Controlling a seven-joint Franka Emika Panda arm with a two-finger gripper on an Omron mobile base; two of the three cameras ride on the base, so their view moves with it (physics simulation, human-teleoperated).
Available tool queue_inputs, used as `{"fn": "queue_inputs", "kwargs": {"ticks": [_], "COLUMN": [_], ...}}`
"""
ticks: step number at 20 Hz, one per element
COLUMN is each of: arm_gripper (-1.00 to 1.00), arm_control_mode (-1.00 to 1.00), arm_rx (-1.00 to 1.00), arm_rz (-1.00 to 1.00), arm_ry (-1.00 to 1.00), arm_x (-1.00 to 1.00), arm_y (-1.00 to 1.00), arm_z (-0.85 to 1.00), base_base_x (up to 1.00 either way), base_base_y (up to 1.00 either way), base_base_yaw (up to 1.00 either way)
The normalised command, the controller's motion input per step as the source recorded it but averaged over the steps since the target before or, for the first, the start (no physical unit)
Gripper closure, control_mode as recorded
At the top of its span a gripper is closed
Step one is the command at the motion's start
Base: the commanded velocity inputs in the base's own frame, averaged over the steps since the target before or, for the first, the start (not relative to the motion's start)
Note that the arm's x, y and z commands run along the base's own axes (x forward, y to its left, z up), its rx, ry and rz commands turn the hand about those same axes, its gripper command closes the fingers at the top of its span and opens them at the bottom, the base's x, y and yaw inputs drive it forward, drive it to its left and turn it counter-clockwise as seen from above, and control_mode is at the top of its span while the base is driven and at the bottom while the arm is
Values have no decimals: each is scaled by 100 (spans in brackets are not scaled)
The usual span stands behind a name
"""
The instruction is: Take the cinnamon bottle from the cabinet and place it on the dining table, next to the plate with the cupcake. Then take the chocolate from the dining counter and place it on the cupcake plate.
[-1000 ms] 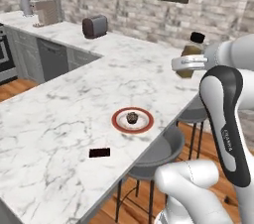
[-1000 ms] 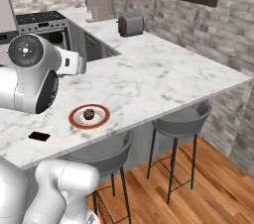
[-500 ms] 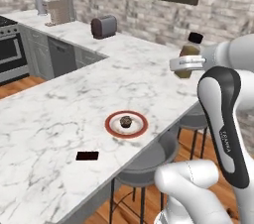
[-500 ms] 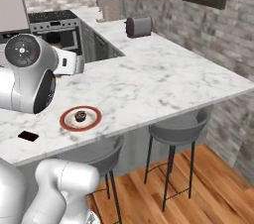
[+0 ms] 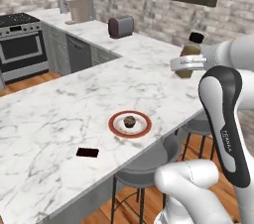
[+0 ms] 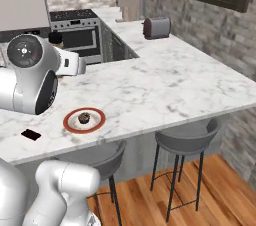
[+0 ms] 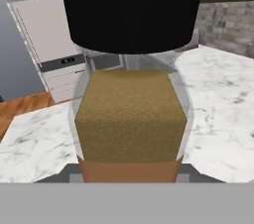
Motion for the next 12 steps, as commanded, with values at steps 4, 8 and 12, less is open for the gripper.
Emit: {"fn": "queue_inputs", "kwargs": {"ticks": [4,8,12], "arm_gripper": [100,100,100], "arm_control_mode": [100,100,100], "arm_rx": [0,0,0], "arm_rz": [0,0,0], "arm_ry": [0,0,0], "arm_x": [0,0,0], "arm_y": [0,0,0], "arm_z": [0,0,0], "base_base_x": [26,30,36], "base_base_y": [-50,-45,-41], "base_base_yaw": [21,25,27]}}
